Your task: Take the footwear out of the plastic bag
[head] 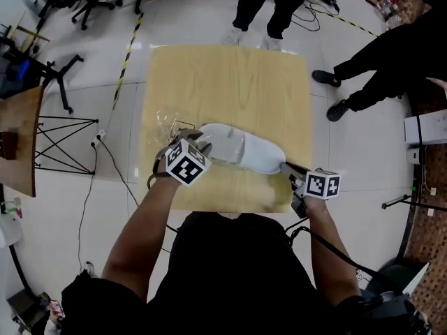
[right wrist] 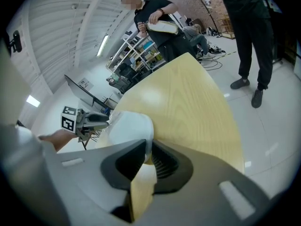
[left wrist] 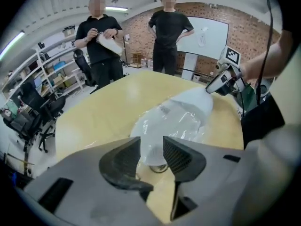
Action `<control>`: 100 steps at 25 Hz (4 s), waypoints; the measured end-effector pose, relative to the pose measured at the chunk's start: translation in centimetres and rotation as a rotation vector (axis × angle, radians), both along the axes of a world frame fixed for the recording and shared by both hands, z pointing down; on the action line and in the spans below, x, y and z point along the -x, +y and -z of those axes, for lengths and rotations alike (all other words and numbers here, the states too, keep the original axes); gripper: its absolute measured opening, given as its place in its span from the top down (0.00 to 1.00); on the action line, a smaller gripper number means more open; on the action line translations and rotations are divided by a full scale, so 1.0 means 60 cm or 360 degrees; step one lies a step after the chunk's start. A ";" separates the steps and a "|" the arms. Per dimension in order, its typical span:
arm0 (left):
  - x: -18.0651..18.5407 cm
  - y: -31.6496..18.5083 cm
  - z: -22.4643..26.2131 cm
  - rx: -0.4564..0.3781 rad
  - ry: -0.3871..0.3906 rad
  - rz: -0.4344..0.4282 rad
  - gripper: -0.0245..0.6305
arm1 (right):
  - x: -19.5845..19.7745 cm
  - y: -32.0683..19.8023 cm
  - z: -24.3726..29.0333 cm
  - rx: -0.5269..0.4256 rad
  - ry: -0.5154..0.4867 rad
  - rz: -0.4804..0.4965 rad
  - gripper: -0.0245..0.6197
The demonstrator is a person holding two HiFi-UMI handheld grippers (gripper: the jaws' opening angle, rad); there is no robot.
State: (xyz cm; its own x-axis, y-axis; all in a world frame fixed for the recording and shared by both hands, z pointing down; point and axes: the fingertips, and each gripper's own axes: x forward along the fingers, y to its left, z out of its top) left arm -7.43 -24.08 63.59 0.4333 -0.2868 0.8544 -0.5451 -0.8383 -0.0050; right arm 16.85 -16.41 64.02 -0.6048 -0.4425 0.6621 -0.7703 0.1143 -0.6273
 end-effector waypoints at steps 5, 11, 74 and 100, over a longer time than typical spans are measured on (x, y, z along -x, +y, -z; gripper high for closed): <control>-0.025 -0.001 -0.028 0.0053 0.0007 0.0019 0.84 | 0.007 -0.001 -0.001 -0.0013 0.0046 -0.0003 0.89; -0.014 -0.010 -0.034 -0.0005 -0.0104 -0.0021 0.95 | -0.005 -0.006 0.014 -0.0051 0.0034 0.0018 0.90; 0.024 0.270 0.178 0.0170 0.0911 0.1291 0.95 | 0.052 0.101 0.189 -0.0568 -0.0228 0.0401 0.96; 0.176 0.577 0.333 -0.0093 0.0973 0.0683 0.95 | 0.175 0.520 0.377 -0.0858 0.0279 0.0025 0.96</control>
